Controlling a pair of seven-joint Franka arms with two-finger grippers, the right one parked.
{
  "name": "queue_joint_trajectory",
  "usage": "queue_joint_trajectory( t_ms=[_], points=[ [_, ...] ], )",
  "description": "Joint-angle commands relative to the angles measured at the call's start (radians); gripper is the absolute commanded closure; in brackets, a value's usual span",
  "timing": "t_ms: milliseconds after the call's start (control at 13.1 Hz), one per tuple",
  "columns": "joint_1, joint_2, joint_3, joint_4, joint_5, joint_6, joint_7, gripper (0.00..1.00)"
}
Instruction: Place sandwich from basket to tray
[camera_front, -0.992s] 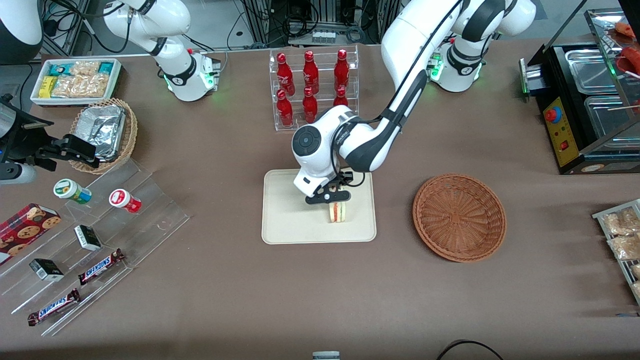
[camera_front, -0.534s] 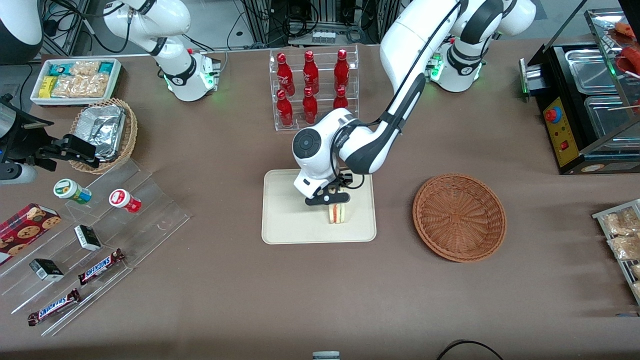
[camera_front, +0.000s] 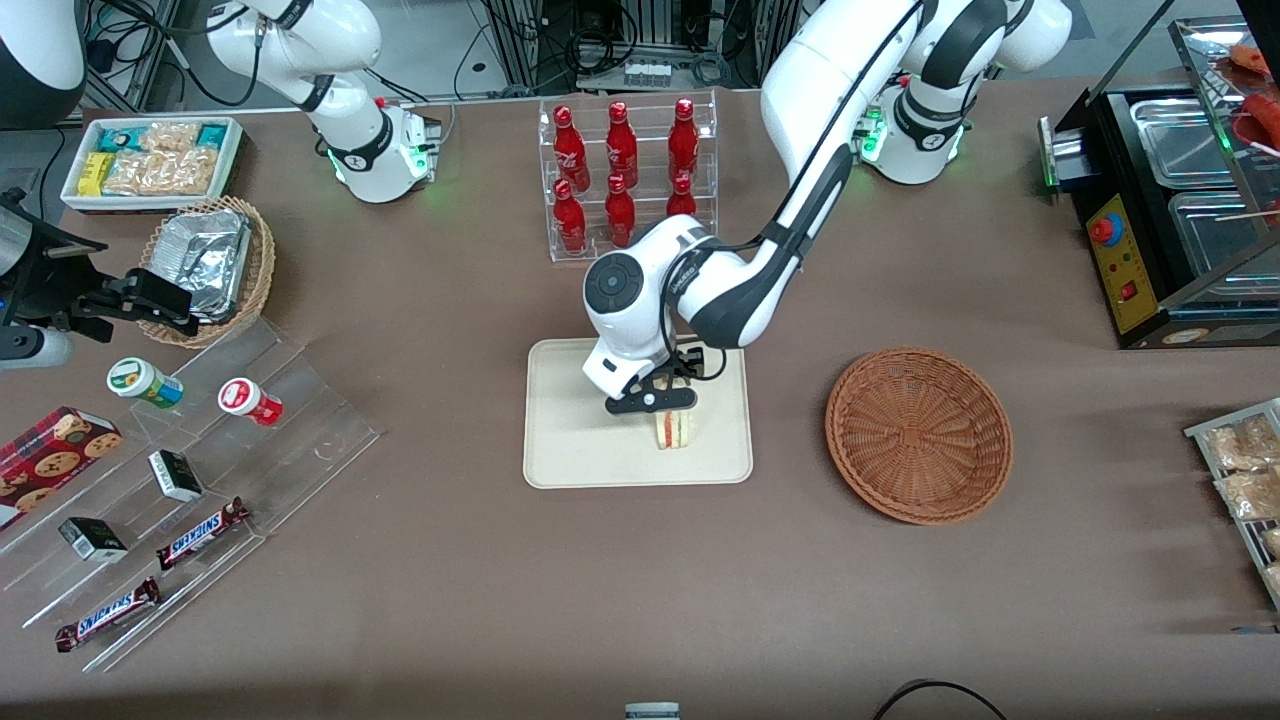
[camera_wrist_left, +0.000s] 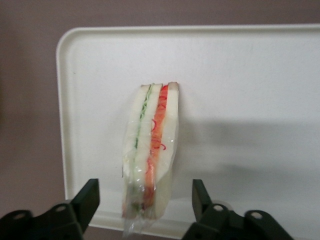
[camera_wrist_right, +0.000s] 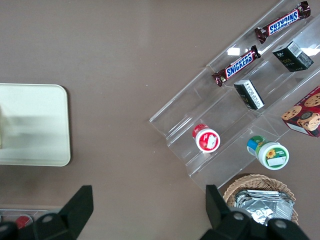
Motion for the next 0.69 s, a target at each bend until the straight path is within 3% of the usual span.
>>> queue_joint_trajectory(
  t_ms=[0, 458, 610],
  points=[
    [0.016, -0.149, 0.012, -0.012, 0.003, -0.102, -0.053, 0.0],
    [0.093, -0.344, 0.054, -0.027, 0.019, -0.291, -0.04, 0.0],
    [0.16, -0.407, 0.054, -0.027, 0.017, -0.357, 0.085, 0.0]
  ],
)
